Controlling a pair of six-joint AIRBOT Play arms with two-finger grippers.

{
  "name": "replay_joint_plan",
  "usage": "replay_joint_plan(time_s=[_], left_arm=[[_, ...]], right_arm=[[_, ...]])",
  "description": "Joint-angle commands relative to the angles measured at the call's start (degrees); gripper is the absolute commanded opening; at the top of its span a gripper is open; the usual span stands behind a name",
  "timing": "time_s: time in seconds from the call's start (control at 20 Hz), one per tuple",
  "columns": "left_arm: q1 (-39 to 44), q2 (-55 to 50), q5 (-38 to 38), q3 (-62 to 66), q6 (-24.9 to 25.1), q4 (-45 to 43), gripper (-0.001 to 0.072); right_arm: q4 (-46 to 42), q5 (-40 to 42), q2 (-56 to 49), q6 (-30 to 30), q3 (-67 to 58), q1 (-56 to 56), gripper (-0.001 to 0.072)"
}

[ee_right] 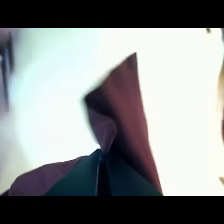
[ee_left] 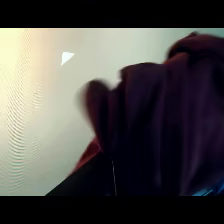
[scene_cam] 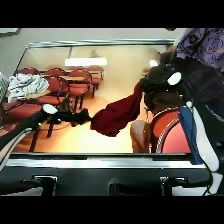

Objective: Fold the clothes and pants, and hang the long-sleeved shirts on hangers.

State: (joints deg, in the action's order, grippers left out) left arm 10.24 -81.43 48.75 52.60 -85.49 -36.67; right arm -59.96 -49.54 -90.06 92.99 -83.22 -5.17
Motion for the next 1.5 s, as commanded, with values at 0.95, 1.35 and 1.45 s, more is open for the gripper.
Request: replay_joint_plan(time_s=[0.95,1.35,1.45], left_arm=[[-26.2,47.0,22.9,35.9,-16.9,-45.8,0.0012],[-22.6,17.5,17.4,27.2,-8.8,-36.4,0.0013],[-20.5,7.1,13.2,27.1,-8.8,-36.3,0.0013]], right_arm=[[-22.8,-15.9,54.2,19.2,-8.8,0.0,0.0028],[-11.9,-26.5,15.4,20.6,-8.8,0.0,0.0029],[-9.2,-22.9,4.8,20.2,-8.8,0.0,0.0029]])
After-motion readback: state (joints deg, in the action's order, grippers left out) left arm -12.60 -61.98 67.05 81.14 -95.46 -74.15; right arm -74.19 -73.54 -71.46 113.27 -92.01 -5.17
